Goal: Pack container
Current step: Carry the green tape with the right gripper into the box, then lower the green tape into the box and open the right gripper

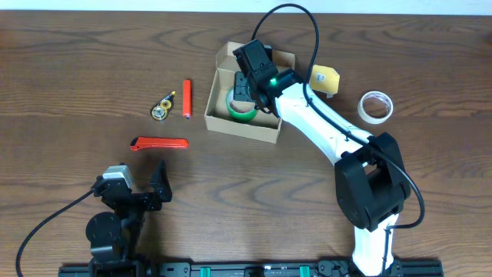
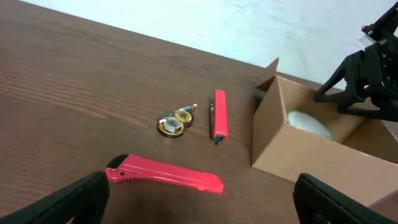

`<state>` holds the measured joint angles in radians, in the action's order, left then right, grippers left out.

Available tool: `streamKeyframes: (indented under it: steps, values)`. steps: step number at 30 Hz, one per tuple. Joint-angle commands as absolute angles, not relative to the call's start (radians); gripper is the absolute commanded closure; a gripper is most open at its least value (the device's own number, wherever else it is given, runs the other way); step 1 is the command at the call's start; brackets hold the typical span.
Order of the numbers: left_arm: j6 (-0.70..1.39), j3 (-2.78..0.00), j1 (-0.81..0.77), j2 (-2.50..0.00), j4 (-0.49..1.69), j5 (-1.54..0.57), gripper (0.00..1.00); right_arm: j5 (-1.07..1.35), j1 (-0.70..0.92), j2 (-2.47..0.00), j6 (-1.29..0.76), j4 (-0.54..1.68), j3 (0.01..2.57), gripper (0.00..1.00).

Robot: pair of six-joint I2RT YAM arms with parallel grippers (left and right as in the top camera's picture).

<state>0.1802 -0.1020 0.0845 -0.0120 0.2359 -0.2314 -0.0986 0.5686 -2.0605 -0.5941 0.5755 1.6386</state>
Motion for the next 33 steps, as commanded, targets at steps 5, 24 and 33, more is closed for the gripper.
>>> streamKeyframes:
  steps: [5, 24, 33]
  values:
    - [0.180, -0.076, 0.091, -0.005, 0.242, -0.221, 0.05, -0.019, 0.568, -1.961, -0.559, 0.678, 1.670, 0.40]
    - [0.180, -0.076, 0.091, -0.005, 0.242, -0.221, 0.05, -0.150, 0.556, -2.053, -0.521, 0.825, 1.644, 0.99]
    - [0.180, -0.076, 0.091, -0.005, 0.242, -0.221, 0.05, -0.279, 0.556, -2.083, -0.582, 0.851, 1.644, 0.99]
